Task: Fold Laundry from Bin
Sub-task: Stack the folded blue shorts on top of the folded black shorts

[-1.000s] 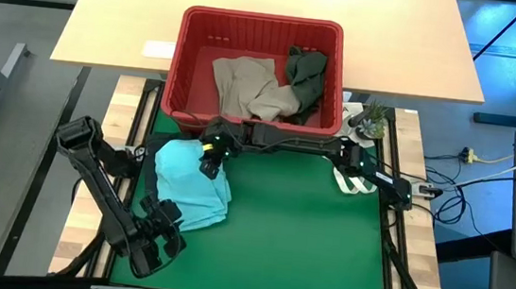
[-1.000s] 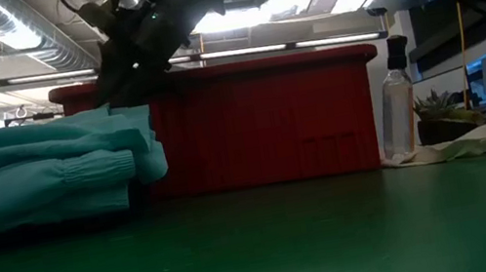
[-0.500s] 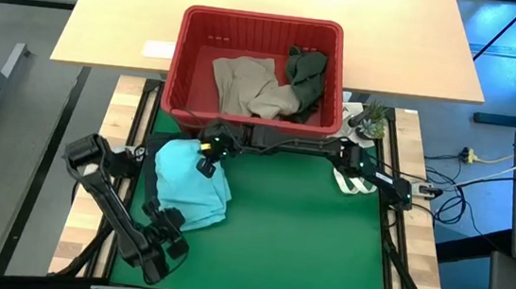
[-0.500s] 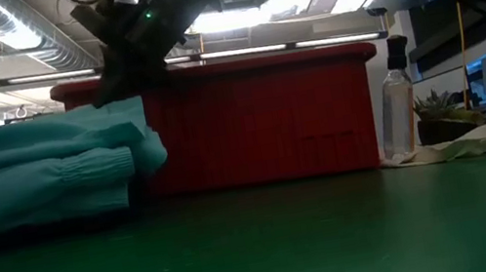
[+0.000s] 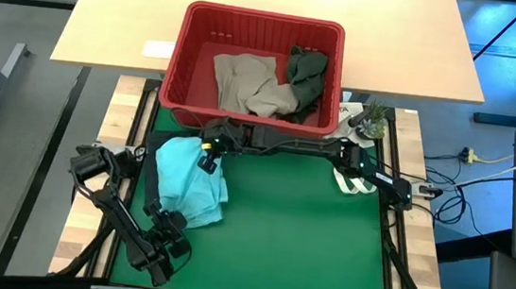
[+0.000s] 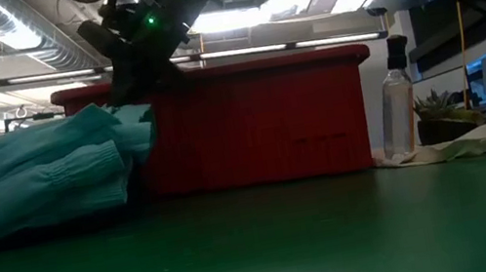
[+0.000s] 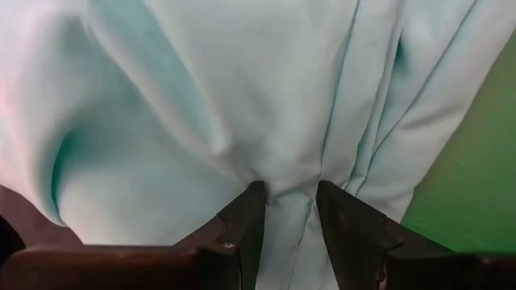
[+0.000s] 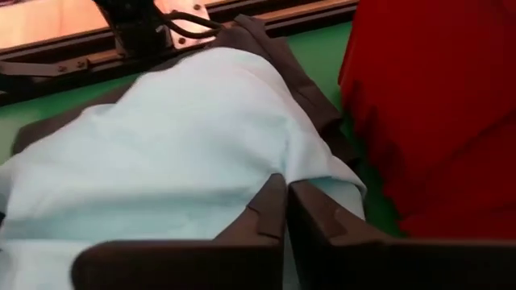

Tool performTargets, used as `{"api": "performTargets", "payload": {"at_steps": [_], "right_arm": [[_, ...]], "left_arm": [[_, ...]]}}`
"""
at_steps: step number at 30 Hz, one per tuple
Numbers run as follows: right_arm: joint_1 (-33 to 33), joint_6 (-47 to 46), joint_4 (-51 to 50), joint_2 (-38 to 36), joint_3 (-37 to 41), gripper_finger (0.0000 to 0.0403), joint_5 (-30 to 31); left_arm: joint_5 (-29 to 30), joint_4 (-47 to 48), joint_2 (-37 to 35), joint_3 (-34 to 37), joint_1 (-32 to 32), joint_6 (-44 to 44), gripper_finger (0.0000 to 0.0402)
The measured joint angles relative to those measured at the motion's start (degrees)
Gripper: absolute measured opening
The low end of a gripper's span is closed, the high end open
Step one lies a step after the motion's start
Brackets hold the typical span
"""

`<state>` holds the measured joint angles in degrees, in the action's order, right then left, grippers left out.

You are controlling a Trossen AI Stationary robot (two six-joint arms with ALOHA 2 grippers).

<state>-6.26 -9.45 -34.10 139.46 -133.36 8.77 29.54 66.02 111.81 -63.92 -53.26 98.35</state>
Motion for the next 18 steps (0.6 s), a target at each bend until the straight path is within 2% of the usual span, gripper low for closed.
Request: {"api": "performTargets", "payload": {"at_steps": [8,18], "right_arm": [[-0.20,1.53,-0.63,-0.04,-0.02,0.0051,-4.47],[-0.27,2.33,-0.94,-1.21,-0.02,0.0125,-5.18]], "left_arm": [[-0.75,-0.38,-1.21,0.00,-0.47,-0.01,0.0114],[-0.56,-0.31,-11.21,0.00,-1.70,0.17,0.0114]]}}
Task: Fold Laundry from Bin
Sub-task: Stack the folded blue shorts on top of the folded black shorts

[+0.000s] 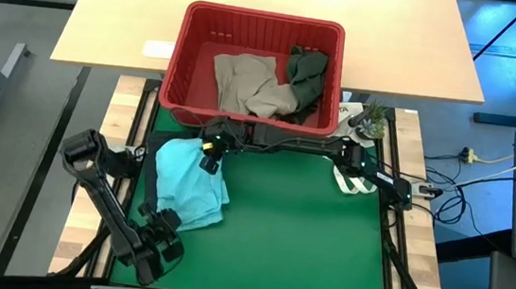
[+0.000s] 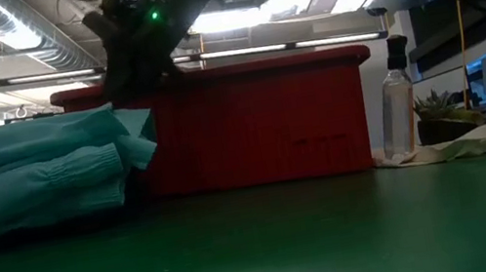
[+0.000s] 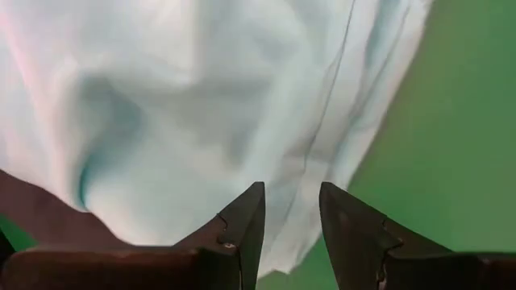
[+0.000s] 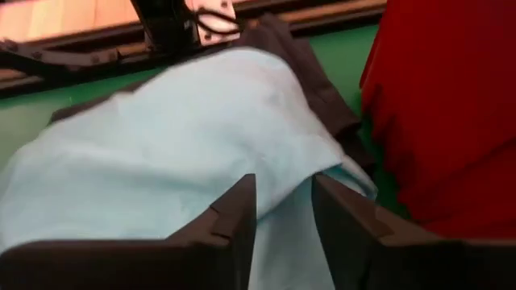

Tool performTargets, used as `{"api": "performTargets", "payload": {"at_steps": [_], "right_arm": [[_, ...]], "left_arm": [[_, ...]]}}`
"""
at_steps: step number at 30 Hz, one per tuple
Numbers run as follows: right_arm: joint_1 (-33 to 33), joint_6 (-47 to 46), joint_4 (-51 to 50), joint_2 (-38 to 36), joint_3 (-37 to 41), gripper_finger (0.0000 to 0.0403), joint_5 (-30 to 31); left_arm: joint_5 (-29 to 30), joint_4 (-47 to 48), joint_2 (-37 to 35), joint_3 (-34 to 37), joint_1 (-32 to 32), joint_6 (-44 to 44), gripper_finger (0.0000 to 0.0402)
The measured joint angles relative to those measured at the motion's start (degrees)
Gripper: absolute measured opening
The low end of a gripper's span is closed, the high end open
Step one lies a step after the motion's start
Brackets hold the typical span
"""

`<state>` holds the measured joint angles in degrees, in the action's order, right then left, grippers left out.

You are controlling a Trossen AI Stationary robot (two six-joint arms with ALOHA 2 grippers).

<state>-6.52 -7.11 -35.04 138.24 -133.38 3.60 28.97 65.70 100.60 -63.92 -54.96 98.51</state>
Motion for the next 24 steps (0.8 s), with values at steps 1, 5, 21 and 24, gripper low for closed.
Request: {"api": "performTargets", "payload": {"at_steps": [1,5,21,24], "right_arm": [[-0.01,0.02,0.01,-0.51,0.00,0.0128,0.02],[-0.02,0.02,0.04,-3.09,0.00,0.0131,0.00],[4.67,5.03,14.10,0.91,0.07,0.0131,1.79],[4.89,7.72,17.60,3.83,0.00,0.0131,6.12]], "left_arm": [[0.02,0.05,-0.99,0.00,0.00,0.01,0.0114],[0.59,0.49,-5.02,0.00,-0.01,-0.08,0.0114],[6.38,4.47,-21.43,0.00,-2.28,-5.74,0.0114],[6.67,4.55,-22.74,0.00,-2.78,-6.07,0.0114]]}}
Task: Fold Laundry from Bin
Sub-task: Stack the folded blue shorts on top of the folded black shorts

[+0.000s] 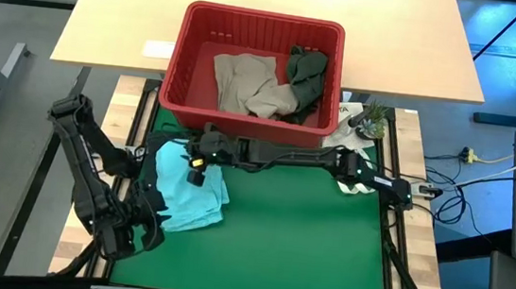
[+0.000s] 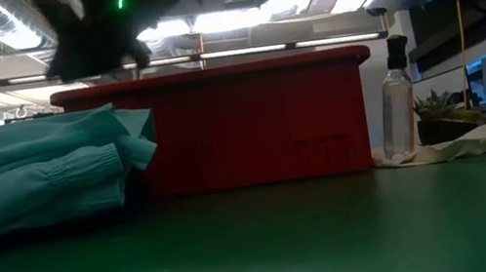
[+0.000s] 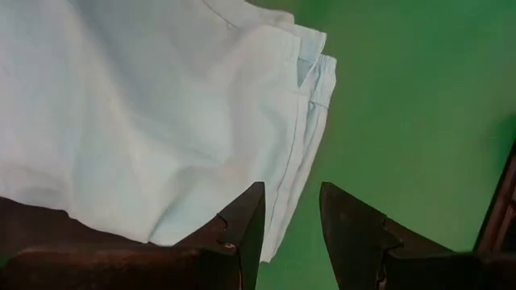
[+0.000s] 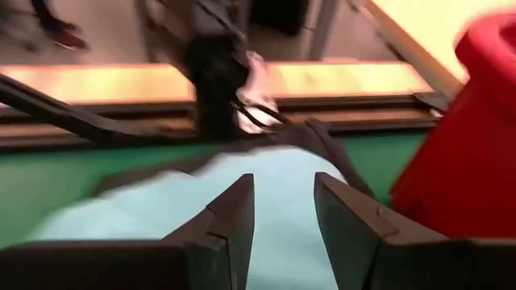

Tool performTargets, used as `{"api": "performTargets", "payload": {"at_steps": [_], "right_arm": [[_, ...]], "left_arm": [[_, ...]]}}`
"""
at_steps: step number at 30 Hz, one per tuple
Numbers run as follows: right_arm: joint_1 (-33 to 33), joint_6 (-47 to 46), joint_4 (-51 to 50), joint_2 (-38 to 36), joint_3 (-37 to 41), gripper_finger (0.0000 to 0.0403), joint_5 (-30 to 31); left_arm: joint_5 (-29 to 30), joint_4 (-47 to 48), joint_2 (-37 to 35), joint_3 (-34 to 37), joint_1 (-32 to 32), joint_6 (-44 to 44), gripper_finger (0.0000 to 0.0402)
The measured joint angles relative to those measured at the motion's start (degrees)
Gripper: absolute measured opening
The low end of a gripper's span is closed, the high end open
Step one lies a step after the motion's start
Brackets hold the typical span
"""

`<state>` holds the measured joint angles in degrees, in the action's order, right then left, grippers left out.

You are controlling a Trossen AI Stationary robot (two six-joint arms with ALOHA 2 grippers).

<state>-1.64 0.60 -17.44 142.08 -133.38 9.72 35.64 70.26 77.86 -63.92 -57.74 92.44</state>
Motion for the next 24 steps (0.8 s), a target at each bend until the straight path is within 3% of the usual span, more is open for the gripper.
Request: {"api": "performTargets", "payload": {"at_steps": [7,20,24], "right_arm": [[-1.43,-0.20,-0.40,4.52,0.07,0.0131,5.69],[-2.55,-0.31,-4.27,9.91,-0.02,0.0131,6.27],[-2.55,-0.33,-5.35,9.52,-0.07,0.0131,6.25]], "left_arm": [[0.31,0.00,-0.30,0.00,-0.06,0.03,0.0114],[1.42,0.03,-0.30,0.00,-0.04,0.14,0.0114],[2.99,2.27,-0.30,0.00,-0.04,4.58,0.0114]]}}
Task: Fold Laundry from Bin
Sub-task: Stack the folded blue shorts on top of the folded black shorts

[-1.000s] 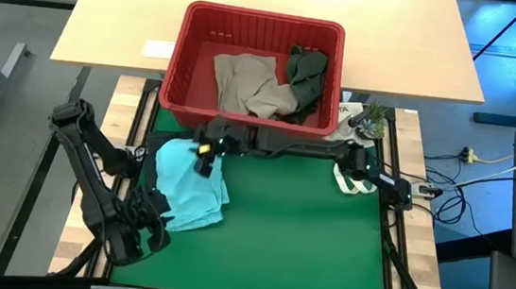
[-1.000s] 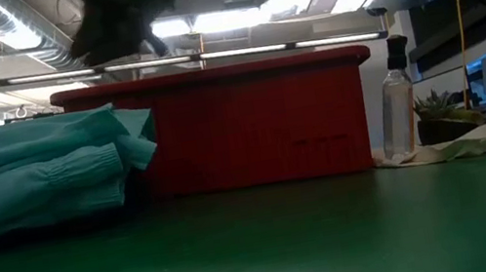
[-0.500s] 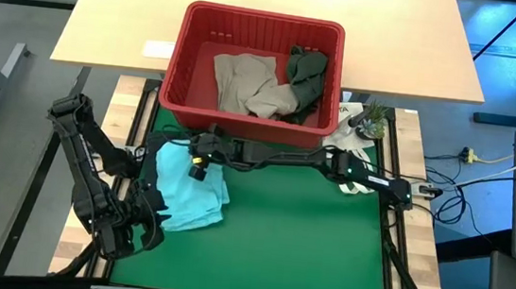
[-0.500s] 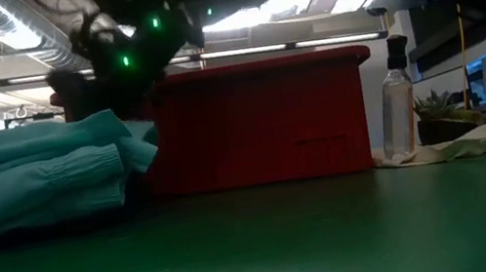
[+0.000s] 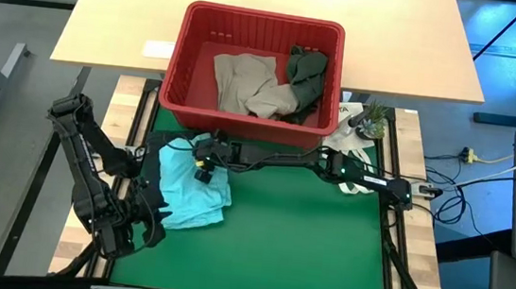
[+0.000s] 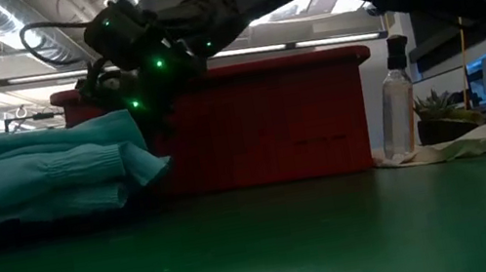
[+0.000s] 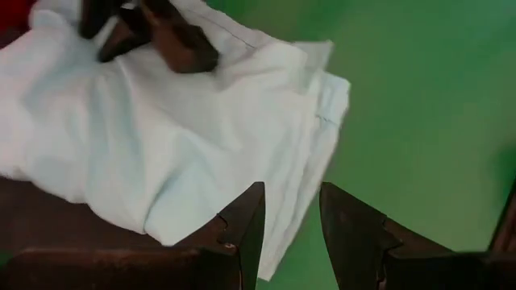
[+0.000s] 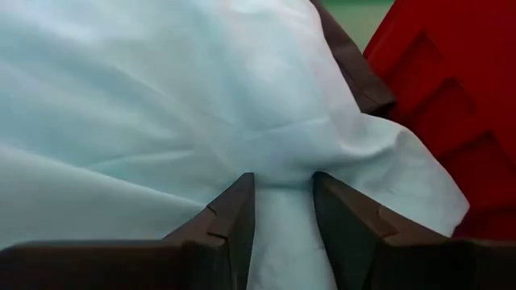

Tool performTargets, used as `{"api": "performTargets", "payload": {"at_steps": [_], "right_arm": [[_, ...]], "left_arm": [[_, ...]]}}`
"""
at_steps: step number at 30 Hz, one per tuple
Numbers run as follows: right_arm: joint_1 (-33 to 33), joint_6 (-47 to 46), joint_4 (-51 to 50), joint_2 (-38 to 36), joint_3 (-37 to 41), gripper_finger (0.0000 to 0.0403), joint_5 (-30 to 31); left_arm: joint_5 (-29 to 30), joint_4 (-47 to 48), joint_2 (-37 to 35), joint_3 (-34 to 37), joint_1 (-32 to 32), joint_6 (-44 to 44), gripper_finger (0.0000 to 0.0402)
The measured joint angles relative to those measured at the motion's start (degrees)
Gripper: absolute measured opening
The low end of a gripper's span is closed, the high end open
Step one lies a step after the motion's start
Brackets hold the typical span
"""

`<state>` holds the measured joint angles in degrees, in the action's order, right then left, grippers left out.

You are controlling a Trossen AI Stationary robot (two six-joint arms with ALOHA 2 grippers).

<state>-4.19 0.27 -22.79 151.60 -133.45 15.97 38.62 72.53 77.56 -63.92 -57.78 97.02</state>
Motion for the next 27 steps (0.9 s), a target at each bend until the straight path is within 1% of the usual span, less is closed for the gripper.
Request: {"api": "performTargets", "payload": {"at_steps": [7,10,12,17,20,22,27], "right_arm": [[0.68,0.17,-0.57,-4.67,0.22,0.0131,-0.13],[1.48,0.20,-0.55,-7.70,0.18,0.0131,-1.39],[2.48,0.20,-0.71,-8.98,0.15,0.0131,-2.81],[6.41,0.22,-1.14,-9.91,0.15,0.0131,-5.76],[9.13,0.24,-2.99,-9.88,0.15,0.0131,-6.38],[10.79,0.22,-4.79,-9.69,0.15,0.0131,-6.38],[14.17,0.41,-8.22,-9.47,0.15,0.0131,-6.33]], "left_arm": [[0.23,9.05,0.02,0.00,0.23,14.76,0.0114],[-0.27,14.51,0.02,0.00,1.33,21.19,0.0114],[-0.57,17.27,0.02,0.00,2.54,23.89,0.0114],[-0.92,17.47,0.04,0.02,7.35,24.08,0.0114],[-3.92,17.49,0.04,0.02,10.92,23.83,0.0114],[-6.34,17.50,0.04,0.02,13.00,21.36,0.0114],[-11.05,17.47,-0.84,0.02,18.83,11.48,0.0114]]}}
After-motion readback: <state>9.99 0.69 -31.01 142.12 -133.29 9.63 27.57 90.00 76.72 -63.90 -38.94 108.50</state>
